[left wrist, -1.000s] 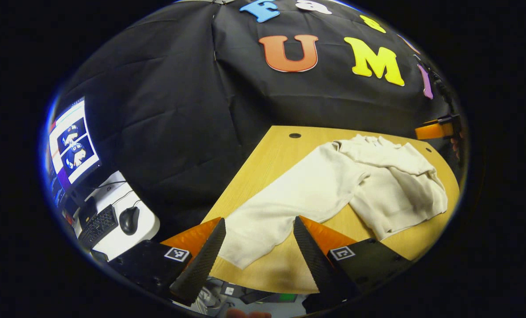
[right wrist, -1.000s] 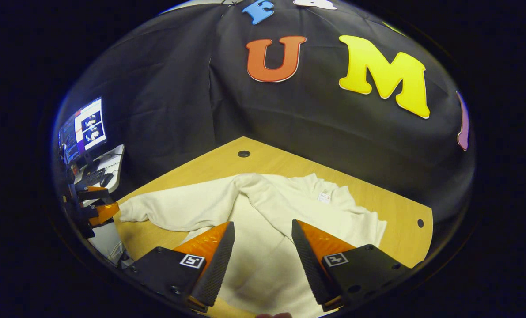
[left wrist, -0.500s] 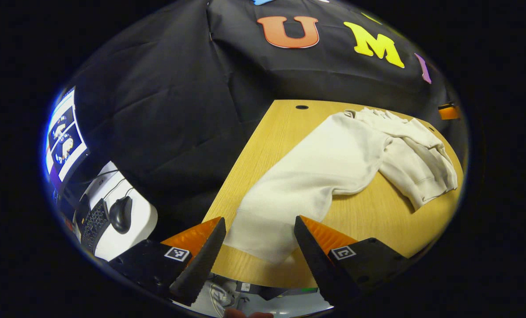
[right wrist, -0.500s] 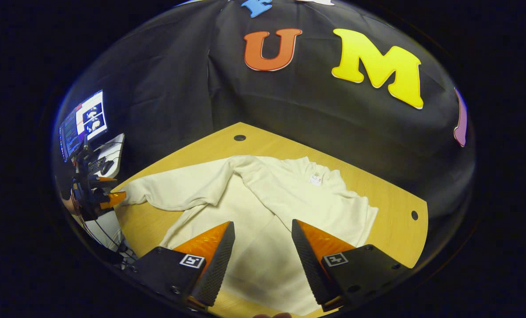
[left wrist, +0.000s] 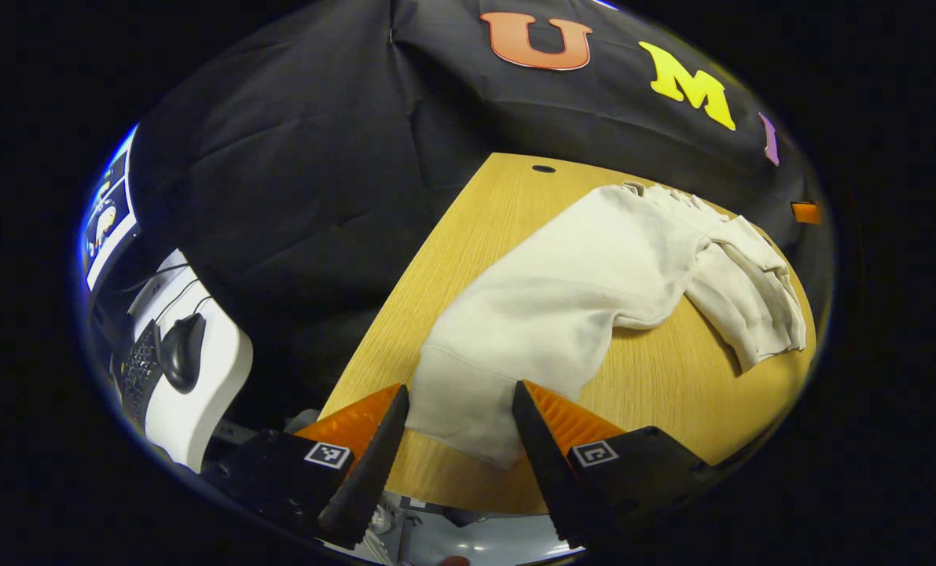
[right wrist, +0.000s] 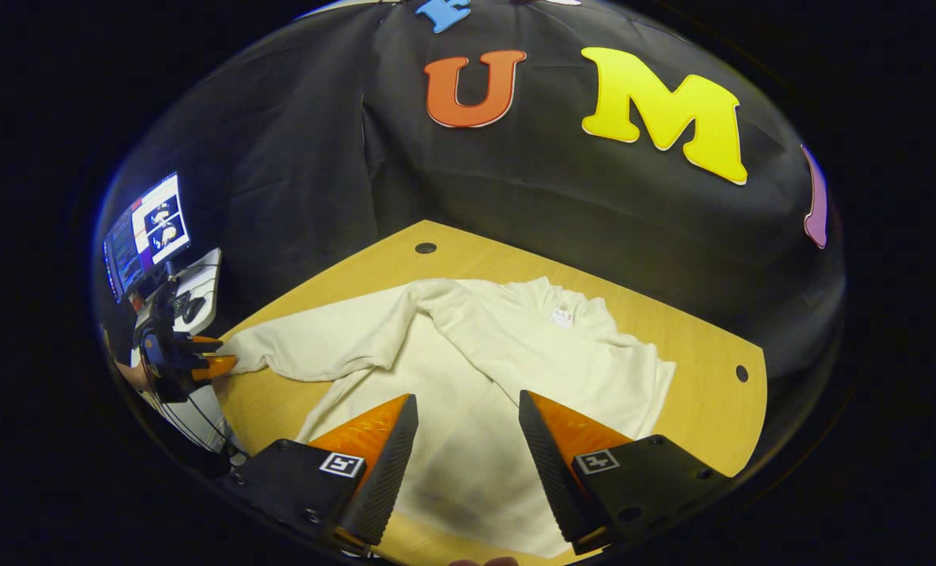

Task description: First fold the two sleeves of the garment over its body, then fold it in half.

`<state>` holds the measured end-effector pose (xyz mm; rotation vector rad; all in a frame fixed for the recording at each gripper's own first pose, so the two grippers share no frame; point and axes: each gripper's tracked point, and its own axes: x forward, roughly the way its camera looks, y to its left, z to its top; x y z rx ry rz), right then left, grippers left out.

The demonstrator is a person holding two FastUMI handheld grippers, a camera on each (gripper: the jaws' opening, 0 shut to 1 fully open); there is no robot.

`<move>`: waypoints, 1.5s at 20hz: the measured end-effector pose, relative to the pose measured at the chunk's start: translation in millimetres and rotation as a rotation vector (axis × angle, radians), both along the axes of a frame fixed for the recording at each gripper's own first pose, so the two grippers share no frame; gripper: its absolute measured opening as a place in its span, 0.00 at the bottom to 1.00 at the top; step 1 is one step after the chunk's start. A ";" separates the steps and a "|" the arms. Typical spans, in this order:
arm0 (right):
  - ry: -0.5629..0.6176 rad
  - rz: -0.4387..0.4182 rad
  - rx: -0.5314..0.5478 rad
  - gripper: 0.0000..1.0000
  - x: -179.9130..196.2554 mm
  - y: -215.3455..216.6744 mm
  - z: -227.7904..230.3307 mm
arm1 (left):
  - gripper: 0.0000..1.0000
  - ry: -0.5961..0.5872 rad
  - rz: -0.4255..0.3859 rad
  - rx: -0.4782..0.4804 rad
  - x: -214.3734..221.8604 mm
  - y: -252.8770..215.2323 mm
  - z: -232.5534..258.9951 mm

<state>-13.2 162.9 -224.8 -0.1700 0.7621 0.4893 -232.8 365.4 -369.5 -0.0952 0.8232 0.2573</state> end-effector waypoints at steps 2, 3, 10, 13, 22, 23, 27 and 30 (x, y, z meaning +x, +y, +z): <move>0.000 -0.004 0.007 0.82 -2.2 -0.7 0.9 | 0.76 -0.003 -0.010 -0.016 -1.1 -5.9 -0.2; -0.001 -0.006 0.010 0.82 -3.7 -2.2 1.4 | 0.75 0.000 -0.009 -0.014 2.5 -5.9 -0.6; 0.010 -0.051 0.041 0.82 -12.6 -18.9 2.1 | 0.11 0.001 0.044 -0.115 9.6 -24.0 7.9; 0.005 -0.071 0.057 0.82 -14.6 -28.8 5.5 | 0.07 -0.028 0.021 -0.160 18.5 -42.1 24.0; -0.014 -0.134 0.120 0.82 -14.8 -63.7 20.5 | 0.05 -0.160 -0.044 -0.166 86.8 -75.5 104.2; -0.019 -0.146 0.126 0.82 -14.3 -70.5 23.4 | 0.05 -0.164 -0.052 -0.172 95.5 -79.4 109.6; -0.047 -0.186 0.143 0.82 -16.6 -98.4 38.3 | 0.05 -0.230 -0.103 -0.196 139.2 -103.4 143.9; -0.071 -0.214 0.153 0.82 -20.8 -120.2 51.2 | 0.05 -0.284 -0.167 -0.201 175.9 -132.2 176.8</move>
